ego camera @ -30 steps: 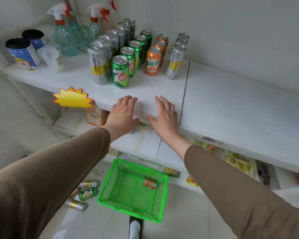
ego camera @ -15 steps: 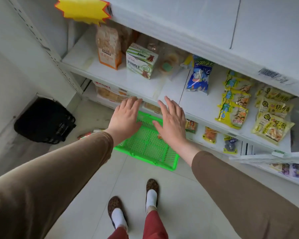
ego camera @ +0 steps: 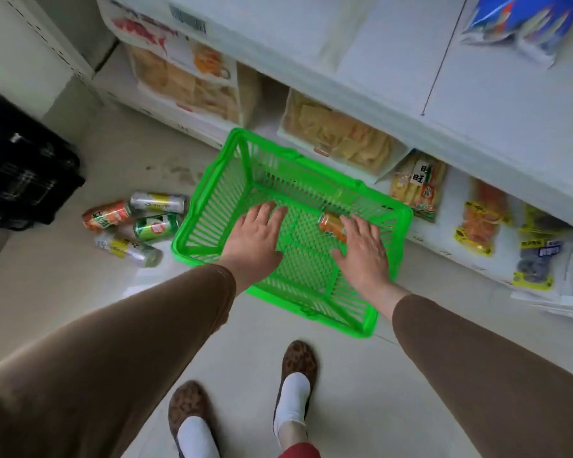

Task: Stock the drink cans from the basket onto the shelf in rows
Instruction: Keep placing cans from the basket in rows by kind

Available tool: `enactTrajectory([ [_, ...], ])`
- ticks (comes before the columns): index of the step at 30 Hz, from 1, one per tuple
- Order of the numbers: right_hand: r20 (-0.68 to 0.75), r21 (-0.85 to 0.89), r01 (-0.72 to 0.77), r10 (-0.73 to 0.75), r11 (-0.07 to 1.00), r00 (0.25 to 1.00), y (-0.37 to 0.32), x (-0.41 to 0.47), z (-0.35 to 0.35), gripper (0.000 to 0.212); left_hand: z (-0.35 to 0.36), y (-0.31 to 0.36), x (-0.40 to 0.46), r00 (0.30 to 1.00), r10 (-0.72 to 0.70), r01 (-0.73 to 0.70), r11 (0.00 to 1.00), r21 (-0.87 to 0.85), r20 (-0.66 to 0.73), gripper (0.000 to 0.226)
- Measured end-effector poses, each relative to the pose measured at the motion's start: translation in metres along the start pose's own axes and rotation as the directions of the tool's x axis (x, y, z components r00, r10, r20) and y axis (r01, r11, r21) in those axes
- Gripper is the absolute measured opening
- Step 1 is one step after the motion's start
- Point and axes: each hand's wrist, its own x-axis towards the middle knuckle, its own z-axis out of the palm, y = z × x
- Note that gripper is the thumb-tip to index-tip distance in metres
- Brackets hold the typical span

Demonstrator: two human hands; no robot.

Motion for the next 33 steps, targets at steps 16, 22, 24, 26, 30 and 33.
enactTrajectory([
  [16,0.077,-0.306,-0.218,0.252,0.927,0.965,0.073,0.124,0.173,0.074,0.141,-0.029,0.103,0.987,0.035,-0.033,0.999,-0.021,0.155,0.088],
  [22,0.339,0.231,-0.531,0.444,0.815,0.829,0.046,0.102,0.15,0.066,0.114,-0.025,0.076,0.989,0.029,-0.023,0.999,-0.042,0.147,0.086],
  [24,0.343,0.415,-0.516,0.397,0.749,0.851,0.028,0.082,0.125,0.057,0.088,-0.023,0.057,0.991,0.011,-0.006,0.999,-0.043,0.134,0.087],
  [26,0.329,0.568,-0.477,0.346,0.671,0.879,0.004,0.059,0.085,0.05,0.052,-0.019,0.033,0.994,-0.002,0.006,0.999,-0.037,0.111,0.089],
  [30,0.314,0.775,-0.413,0.276,0.479,0.909,-0.053,0.012,-0.026,0.047,-0.049,-0.006,-0.022,1.0,-0.004,0.005,0.999,-0.047,0.026,0.09],
  [33,0.314,0.865,-0.376,0.227,0.331,0.922,-0.099,-0.026,-0.125,0.051,-0.144,0.006,-0.07,0.999,-0.003,-0.001,0.998,-0.07,-0.047,0.091],
])
